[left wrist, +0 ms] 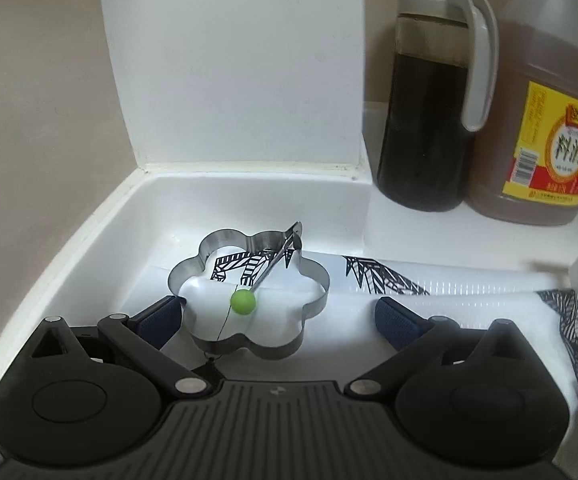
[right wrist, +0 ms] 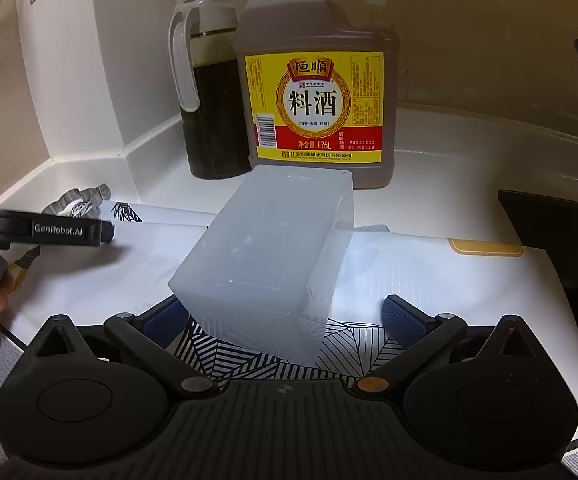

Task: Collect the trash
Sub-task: 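Close the left tool on the metal egg ring while the right tool grasps the white tissue box, then lift the egg ring and tissue box and carry them toward the bin with both tools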

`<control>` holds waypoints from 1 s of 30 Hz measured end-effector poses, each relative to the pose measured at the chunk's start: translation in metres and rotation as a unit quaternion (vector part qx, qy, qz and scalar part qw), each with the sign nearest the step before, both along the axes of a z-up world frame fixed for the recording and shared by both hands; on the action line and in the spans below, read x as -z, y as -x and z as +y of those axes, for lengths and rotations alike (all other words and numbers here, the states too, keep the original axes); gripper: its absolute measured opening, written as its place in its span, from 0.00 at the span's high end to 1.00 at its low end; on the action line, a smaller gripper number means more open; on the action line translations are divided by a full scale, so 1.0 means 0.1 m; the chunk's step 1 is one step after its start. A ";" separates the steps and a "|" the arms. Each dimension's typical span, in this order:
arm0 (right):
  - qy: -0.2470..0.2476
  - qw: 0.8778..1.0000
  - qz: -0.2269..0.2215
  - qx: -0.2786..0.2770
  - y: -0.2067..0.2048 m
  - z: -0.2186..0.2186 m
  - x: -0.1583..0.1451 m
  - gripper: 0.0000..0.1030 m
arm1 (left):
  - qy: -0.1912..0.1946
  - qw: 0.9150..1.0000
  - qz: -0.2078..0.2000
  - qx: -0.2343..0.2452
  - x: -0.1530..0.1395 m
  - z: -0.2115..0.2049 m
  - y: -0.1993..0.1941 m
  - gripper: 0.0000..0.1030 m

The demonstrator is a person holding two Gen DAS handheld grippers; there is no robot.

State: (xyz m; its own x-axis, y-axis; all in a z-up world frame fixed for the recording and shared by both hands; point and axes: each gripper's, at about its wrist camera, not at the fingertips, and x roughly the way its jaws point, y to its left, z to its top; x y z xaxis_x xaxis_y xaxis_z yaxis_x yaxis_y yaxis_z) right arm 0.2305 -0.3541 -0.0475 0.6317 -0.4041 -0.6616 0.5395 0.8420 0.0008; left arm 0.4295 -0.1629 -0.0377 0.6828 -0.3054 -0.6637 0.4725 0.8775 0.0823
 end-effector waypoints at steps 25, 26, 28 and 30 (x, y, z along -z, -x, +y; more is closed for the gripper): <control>0.016 0.994 -0.110 0.007 0.24 0.00 -0.15 0.40 | -0.013 0.998 -0.054 -0.020 -0.64 0.01 0.82 0.22; 0.017 0.994 -0.112 0.007 0.25 0.01 -0.15 0.40 | -0.015 0.998 -0.053 -0.019 -0.68 0.02 0.89 0.22; 0.016 0.993 -0.118 0.008 0.26 0.01 -0.17 0.40 | -0.018 0.998 -0.060 -0.015 -0.78 0.05 1.07 0.22; 0.018 0.992 -0.126 0.007 0.28 0.02 -0.20 0.40 | -0.024 0.997 -0.071 -0.013 -0.89 0.10 1.28 0.22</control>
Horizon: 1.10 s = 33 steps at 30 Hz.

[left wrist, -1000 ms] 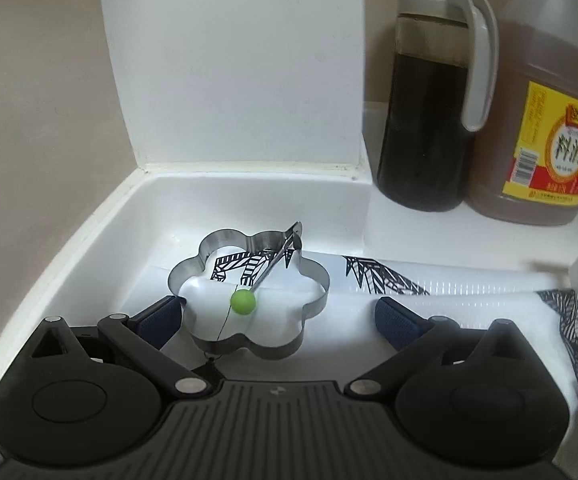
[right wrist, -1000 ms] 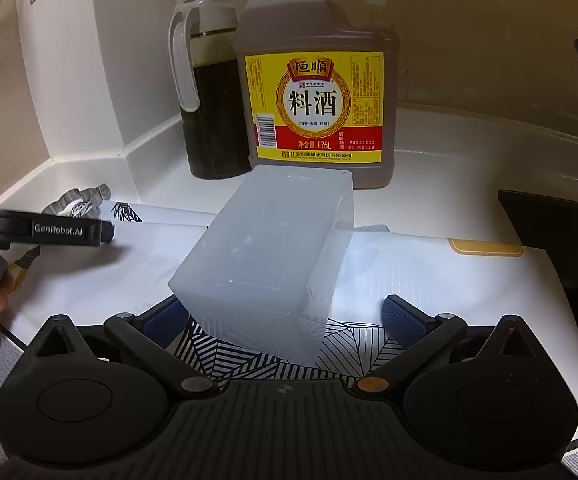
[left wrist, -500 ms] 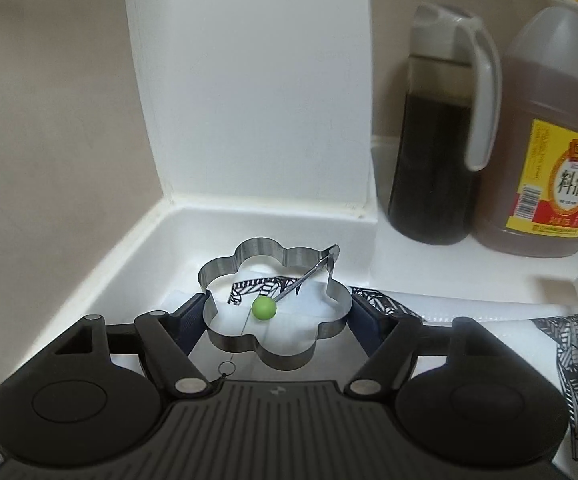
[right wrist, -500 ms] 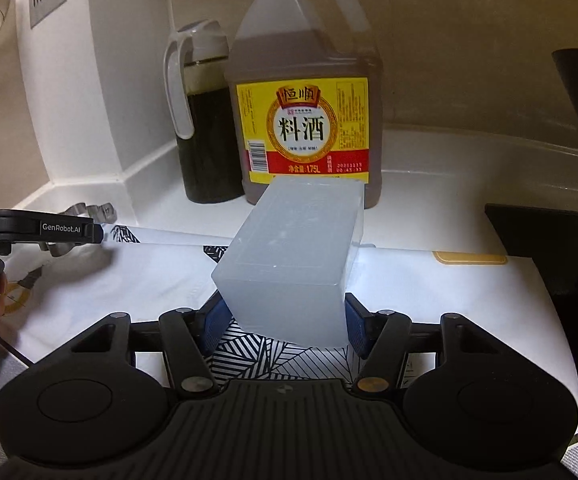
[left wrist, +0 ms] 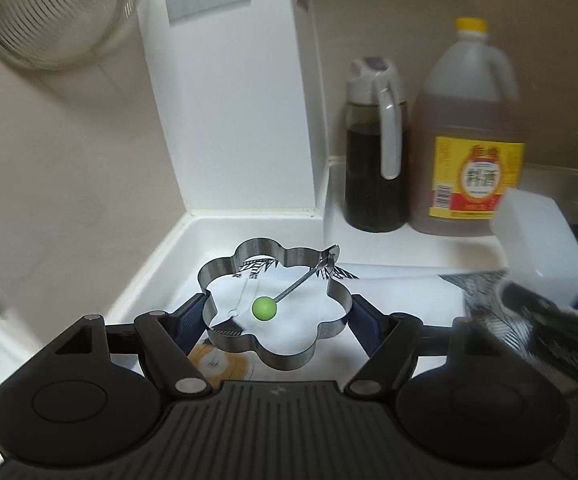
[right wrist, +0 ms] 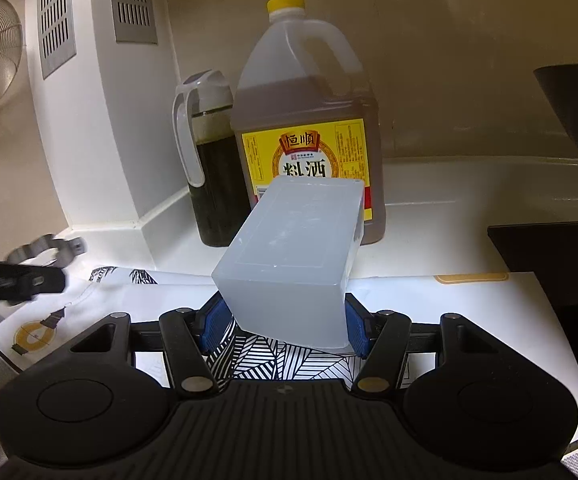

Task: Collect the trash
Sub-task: 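Lift the egg ring and tissue box and carry them toward the bin with both tools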

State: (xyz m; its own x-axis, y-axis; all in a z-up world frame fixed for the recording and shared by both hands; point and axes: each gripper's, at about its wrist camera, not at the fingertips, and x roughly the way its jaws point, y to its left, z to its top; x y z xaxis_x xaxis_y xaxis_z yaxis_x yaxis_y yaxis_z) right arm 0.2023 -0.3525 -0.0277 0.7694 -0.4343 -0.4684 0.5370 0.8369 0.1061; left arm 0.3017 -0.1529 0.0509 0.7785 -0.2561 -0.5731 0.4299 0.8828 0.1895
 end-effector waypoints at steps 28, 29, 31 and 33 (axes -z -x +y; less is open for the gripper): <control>0.006 0.955 -0.094 -0.282 2.74 1.24 -1.19 0.40 | -0.021 0.989 -0.063 -0.130 -0.55 1.94 4.21 0.22; 0.011 0.952 -0.086 -0.293 2.83 1.30 -1.17 0.40 | -0.022 0.988 -0.062 -0.138 -0.52 1.99 4.32 0.22; 0.020 0.948 -0.068 -0.310 2.99 1.40 -1.11 0.40 | -0.025 0.986 -0.057 -0.155 -0.45 2.08 4.53 0.22; 0.023 0.943 -0.052 -0.329 3.14 1.49 -1.02 0.40 | -0.028 0.984 -0.056 -0.170 -0.36 2.16 4.72 0.22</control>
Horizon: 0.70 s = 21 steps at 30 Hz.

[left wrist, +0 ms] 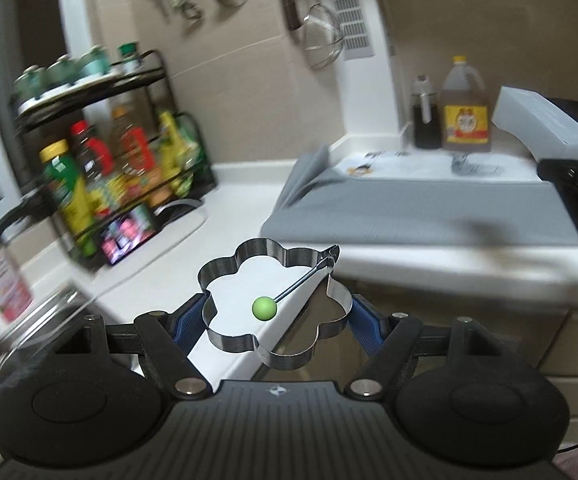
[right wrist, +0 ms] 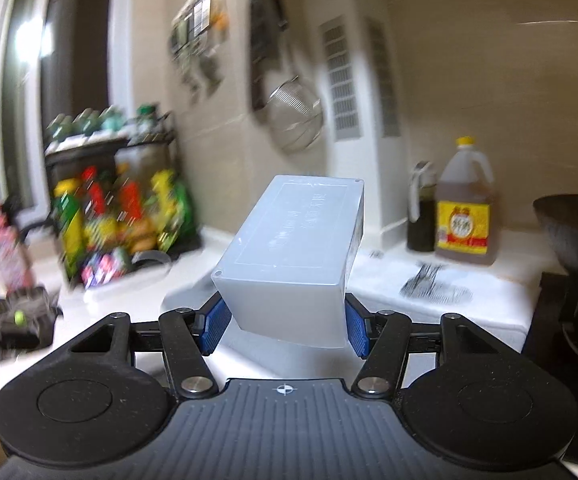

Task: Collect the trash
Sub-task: 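Lift the egg ring and tissue box and carry them toward the bin with both tools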

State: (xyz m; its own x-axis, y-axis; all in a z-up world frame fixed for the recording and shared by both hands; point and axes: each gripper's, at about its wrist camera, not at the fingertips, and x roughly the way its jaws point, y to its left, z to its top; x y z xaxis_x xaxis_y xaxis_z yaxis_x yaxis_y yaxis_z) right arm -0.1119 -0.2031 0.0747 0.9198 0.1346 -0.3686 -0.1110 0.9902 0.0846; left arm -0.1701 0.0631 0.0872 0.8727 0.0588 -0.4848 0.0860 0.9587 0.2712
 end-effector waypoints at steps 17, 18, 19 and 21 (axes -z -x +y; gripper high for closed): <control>0.094 0.977 0.150 -0.119 0.65 0.96 0.92 0.40 | 0.030 0.988 0.140 -0.063 1.07 0.06 0.38 0.22; 0.099 0.976 0.150 -0.124 0.66 0.99 0.92 0.40 | 0.033 0.987 0.141 -0.063 1.08 0.08 0.38 0.22; 0.103 0.975 0.148 -0.127 0.67 1.01 0.91 0.40 | 0.034 0.987 0.141 -0.062 1.08 0.08 0.38 0.22; 0.107 0.975 0.148 -0.130 0.68 1.03 0.90 0.40 | 0.034 0.987 0.141 -0.061 1.08 0.09 0.38 0.22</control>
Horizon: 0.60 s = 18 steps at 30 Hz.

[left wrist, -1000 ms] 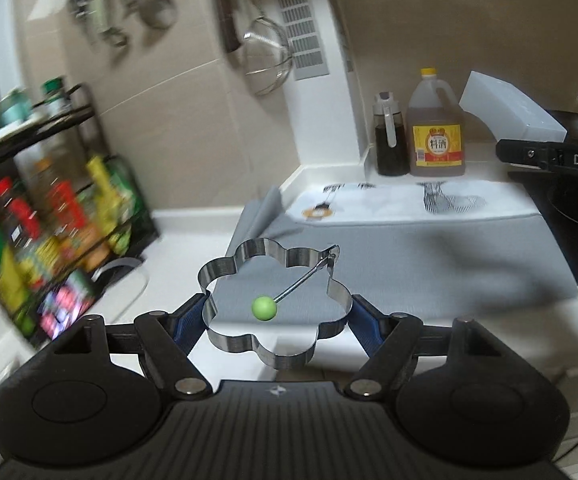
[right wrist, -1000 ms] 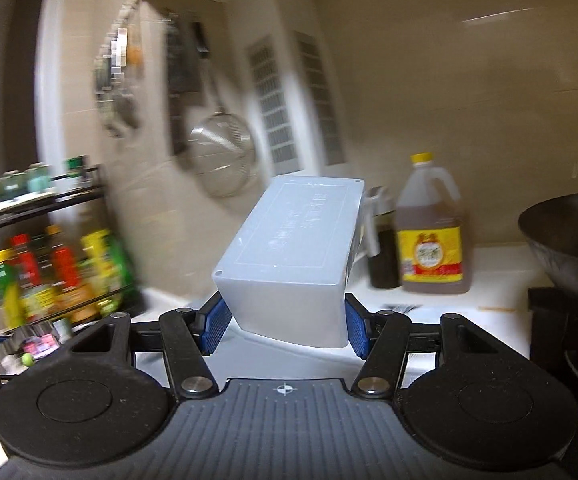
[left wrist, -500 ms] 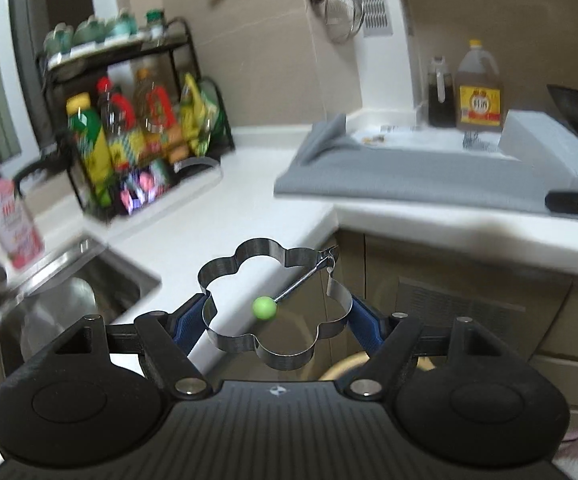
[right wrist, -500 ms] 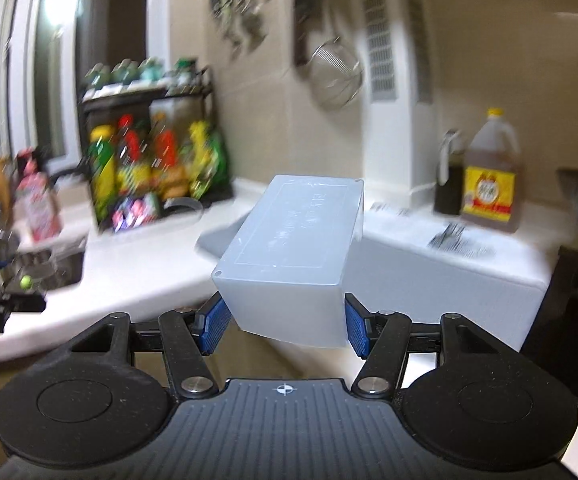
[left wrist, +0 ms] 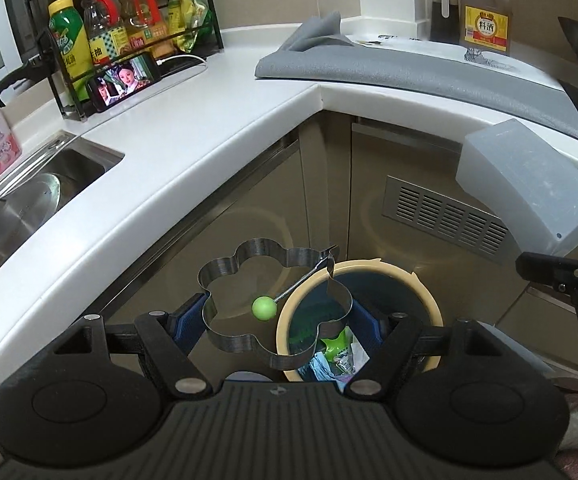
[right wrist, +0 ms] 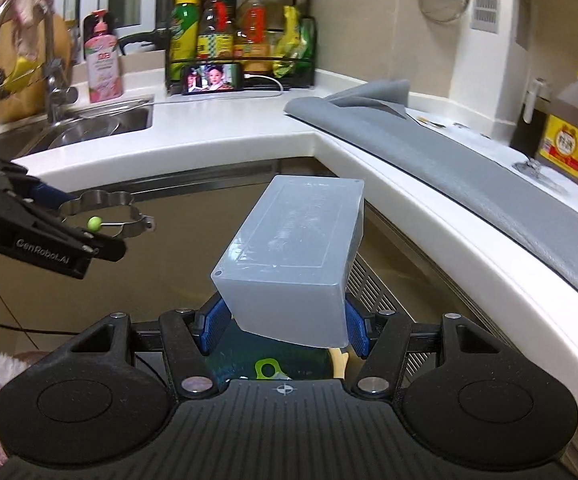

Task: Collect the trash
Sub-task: 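Lift the egg ring and tissue box and carry them toward the bin with both tools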

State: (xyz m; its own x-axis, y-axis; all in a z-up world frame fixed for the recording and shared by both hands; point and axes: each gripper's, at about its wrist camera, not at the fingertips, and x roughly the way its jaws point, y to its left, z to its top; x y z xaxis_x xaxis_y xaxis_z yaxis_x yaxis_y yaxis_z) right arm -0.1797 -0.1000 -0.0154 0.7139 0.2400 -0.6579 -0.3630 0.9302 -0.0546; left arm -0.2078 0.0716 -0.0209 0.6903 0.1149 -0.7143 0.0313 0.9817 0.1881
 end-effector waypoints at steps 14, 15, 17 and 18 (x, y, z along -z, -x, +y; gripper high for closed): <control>0.004 1.000 0.017 -0.002 -0.07 0.07 0.02 0.40 | -0.003 1.000 0.010 0.010 0.03 -0.02 -0.05 0.22; 0.005 1.000 0.018 -0.003 -0.07 0.07 0.02 0.40 | -0.002 1.000 0.011 0.010 0.03 -0.02 -0.06 0.22; 0.006 1.000 0.019 -0.003 -0.08 0.09 0.02 0.40 | -0.001 1.000 0.012 0.010 0.04 -0.02 -0.06 0.22; 0.007 1.000 0.020 -0.003 -0.08 0.09 0.02 0.40 | -0.001 1.000 0.012 0.010 0.04 -0.02 -0.07 0.22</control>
State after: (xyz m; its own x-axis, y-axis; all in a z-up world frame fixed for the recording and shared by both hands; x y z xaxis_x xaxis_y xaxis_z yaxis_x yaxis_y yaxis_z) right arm -0.1713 -0.0907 -0.0173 0.6855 0.2350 -0.6891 -0.3706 0.9273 -0.0524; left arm -0.2011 0.0696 -0.0244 0.6752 0.1023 -0.7305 0.0554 0.9805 0.1885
